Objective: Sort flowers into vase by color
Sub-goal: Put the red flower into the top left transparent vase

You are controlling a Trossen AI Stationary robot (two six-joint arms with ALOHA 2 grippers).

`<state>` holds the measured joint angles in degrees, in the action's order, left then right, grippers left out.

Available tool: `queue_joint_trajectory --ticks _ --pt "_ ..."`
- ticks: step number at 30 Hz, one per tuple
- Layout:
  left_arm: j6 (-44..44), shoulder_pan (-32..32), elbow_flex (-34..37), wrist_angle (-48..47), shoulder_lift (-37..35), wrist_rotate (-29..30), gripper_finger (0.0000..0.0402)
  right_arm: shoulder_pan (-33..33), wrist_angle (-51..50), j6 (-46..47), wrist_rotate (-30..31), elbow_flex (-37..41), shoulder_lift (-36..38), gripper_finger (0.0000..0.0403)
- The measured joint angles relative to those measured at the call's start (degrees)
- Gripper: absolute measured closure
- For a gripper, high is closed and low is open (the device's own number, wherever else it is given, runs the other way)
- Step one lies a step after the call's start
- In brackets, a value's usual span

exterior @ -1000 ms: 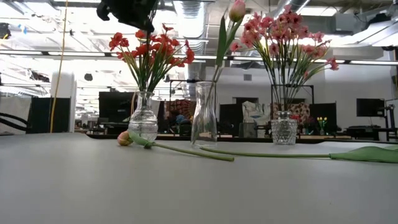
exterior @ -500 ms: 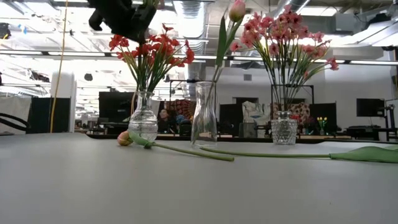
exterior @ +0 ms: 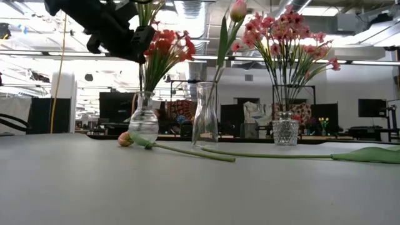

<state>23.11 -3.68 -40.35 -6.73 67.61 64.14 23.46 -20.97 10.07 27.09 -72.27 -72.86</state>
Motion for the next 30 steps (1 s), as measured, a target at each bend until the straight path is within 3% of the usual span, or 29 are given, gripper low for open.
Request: queue_joint_trajectory --ticks 12,25,30 --pt "3.36 1.05 1.06 0.12 0.0 -3.76 0.0387 0.0 0.02 0.02 0.0 0.0 0.0 0.0198" --pt "1.72 2.73 1.01 -0.86 -1.38 -9.6 0.0241 0.01 0.03 0.02 0.0 -0.02 0.0 0.0198" --pt "1.58 2.73 0.97 -5.42 -4.96 -14.1 0.0211 0.0 0.02 0.02 0.0 -0.07 0.0 0.0198"
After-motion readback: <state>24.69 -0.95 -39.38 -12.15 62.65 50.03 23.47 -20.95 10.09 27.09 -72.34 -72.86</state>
